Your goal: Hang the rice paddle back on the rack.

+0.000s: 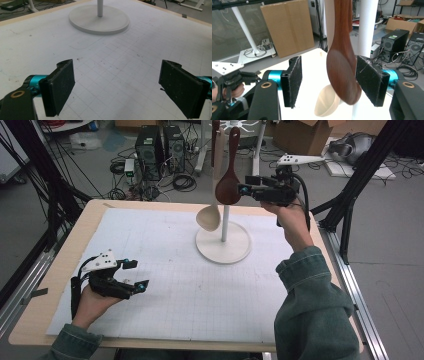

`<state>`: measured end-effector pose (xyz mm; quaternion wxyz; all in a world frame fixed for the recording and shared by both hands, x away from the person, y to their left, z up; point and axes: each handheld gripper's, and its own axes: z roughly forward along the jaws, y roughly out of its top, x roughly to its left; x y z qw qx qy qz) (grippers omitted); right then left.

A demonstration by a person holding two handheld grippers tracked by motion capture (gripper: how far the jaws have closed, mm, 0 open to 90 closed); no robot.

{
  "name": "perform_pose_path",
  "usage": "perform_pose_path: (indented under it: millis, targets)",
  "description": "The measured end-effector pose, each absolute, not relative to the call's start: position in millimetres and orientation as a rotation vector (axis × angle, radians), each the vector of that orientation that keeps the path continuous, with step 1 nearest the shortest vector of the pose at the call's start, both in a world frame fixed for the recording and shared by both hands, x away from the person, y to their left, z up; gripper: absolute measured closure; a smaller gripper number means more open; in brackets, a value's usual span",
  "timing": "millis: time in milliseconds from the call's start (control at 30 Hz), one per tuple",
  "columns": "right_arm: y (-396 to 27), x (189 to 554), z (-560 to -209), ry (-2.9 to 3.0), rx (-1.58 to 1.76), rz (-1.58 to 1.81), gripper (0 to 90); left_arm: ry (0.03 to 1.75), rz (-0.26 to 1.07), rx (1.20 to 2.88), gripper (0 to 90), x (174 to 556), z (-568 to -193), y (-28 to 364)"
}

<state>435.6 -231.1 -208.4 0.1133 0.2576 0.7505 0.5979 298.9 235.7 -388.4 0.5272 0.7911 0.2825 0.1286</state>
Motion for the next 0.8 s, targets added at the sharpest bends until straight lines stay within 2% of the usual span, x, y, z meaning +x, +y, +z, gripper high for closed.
perform_pose_path:
  millis: [233, 500, 800]
  targets:
    - [-234.9, 427.0, -224.5, 2.207, 0.764, 1.75, 32.8, 0.677, 0.303, 1.895, 13.7, 299.3, -389.1, 235.3]
    - [-236.4, 414.9, -244.9, 2.222, 0.777, 1.707, 21.3, 0.681, 0.304, 1.893, 13.6, 299.2, -389.3, 235.3]
    - [-242.2, 400.9, -271.6, 2.235, 0.797, 1.678, 17.2, 0.684, 0.307, 1.896, 13.0, 300.0, -390.3, 235.1]
